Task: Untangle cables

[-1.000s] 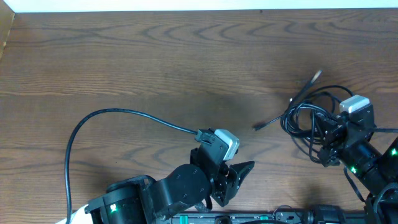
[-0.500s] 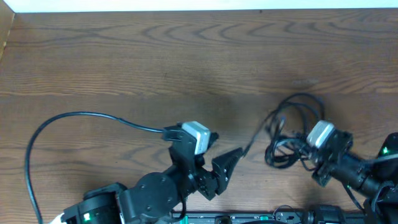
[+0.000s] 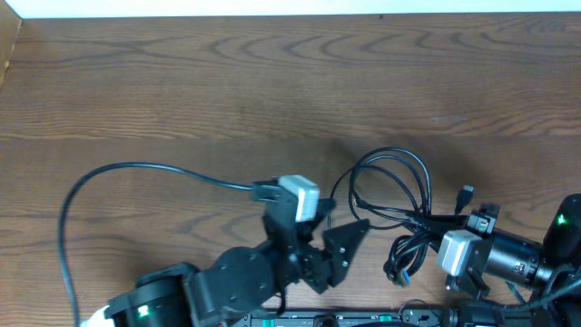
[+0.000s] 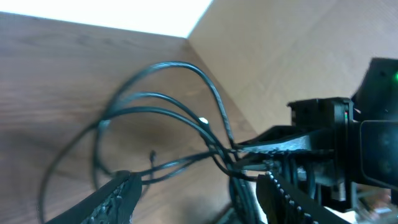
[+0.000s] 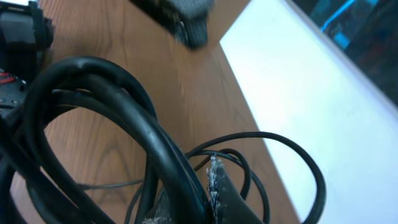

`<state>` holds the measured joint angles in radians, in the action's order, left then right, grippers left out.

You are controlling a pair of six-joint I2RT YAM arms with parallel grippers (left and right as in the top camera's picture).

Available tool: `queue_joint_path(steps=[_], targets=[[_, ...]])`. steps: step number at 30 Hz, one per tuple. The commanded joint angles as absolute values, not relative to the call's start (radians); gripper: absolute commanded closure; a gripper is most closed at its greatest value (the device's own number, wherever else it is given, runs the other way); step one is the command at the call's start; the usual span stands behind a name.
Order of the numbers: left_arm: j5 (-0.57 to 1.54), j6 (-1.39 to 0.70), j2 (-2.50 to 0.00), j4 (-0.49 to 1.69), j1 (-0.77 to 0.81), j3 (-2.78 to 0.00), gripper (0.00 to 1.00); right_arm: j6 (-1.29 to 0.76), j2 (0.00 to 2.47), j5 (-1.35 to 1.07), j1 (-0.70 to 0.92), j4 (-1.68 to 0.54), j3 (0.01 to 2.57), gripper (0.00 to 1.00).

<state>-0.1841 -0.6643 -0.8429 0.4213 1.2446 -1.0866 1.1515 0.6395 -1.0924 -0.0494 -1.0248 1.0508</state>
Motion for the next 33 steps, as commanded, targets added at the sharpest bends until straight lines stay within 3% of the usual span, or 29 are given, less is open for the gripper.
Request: queue_joint_path(steps=[1,4,9,33], targets=[[-0.046,-0.717,-0.884,0.390,1.240,-1.104,0.37,1.298,0.635,-1.166,-0.051,-1.022,1.058,0.99],[0.037,-0.728,-0.923,0.364,1.240,-1.104,0.37,1.371,0.635,-1.166,-0.051,-1.022,1.058,0.98],[0.117,-0.765,-0.966,0.360,1.240,-1.104,0.47,1.462,0.635,-1.151,-0.051,-1.021,1.058,0.98],[0.324,-0.826,-1.068,0.296,1.241,-1.104,0.53,1.475,0.635,-1.110,-0.051,-0.924,1.058,0.99]])
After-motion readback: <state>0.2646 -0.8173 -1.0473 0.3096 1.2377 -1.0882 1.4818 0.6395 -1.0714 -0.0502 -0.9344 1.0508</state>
